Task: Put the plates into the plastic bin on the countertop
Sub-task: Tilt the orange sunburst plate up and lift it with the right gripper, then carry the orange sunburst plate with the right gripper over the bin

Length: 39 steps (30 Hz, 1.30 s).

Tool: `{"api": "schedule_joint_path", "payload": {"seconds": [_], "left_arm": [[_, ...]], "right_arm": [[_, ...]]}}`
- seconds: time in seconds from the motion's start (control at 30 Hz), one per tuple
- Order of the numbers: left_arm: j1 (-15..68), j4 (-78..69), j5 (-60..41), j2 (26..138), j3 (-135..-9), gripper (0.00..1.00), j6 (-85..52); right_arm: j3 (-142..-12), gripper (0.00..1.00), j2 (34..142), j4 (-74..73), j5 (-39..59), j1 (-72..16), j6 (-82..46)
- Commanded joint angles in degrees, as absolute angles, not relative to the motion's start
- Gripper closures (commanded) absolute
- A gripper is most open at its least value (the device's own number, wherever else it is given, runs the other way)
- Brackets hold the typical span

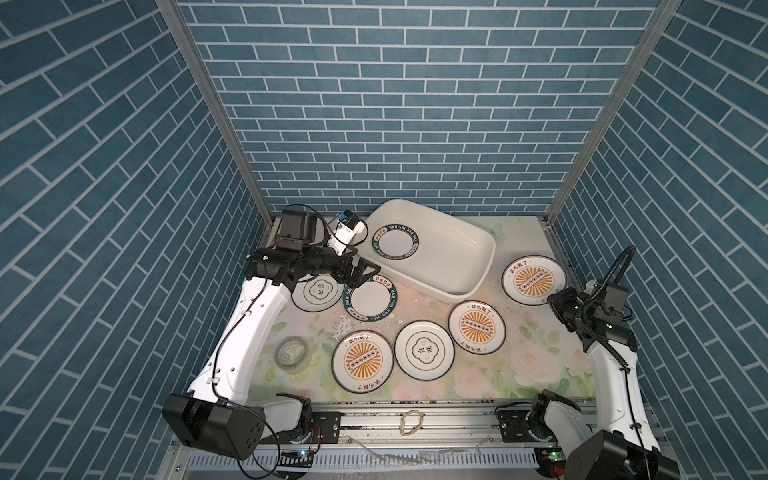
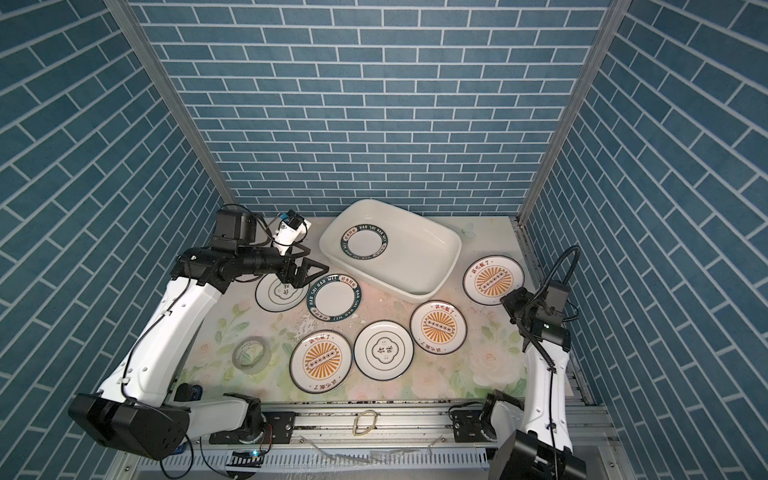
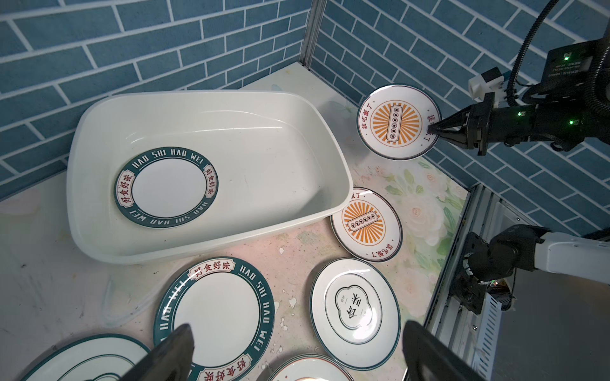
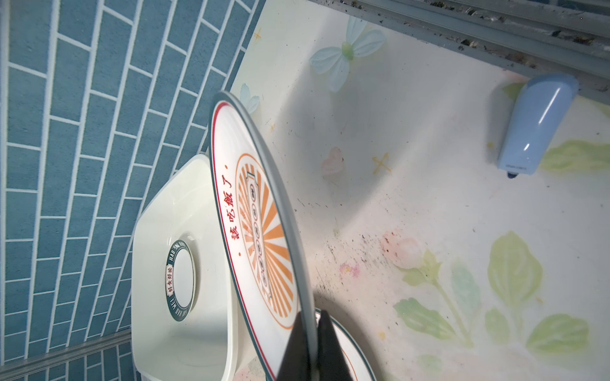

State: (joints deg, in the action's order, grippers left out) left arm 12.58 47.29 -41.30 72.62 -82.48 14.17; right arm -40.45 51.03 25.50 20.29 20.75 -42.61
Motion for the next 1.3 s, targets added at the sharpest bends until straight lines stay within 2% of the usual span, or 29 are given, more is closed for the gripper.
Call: {"api": "schedule_joint_path", "payload": {"seconds": [0.0,0.43,0.8,1.27], "left_arm": [[12.84,48.45,-40.96,71.05,-80.97,0.0,14.76],[12.91,47.86,-40.21,70.93,-79.84,0.0,14.2],[12.91,50.66,-38.17,75.47,-85.53,0.0,15.85],[12.85,52.41,-35.31,81.38,-93.41,0.0,17.02]], "right_arm": [[-42.14,1.0,49.14,27.39,21.69,20.95,-40.05],[-45.52,1.0,46.71,30.06,23.72,20.99,-39.4],[-51.37,1.0,52.94,26.41,24.92,19.59,-42.18],[-63.7,1.0,71.45,16.39,16.61,3.52,-45.29]]}}
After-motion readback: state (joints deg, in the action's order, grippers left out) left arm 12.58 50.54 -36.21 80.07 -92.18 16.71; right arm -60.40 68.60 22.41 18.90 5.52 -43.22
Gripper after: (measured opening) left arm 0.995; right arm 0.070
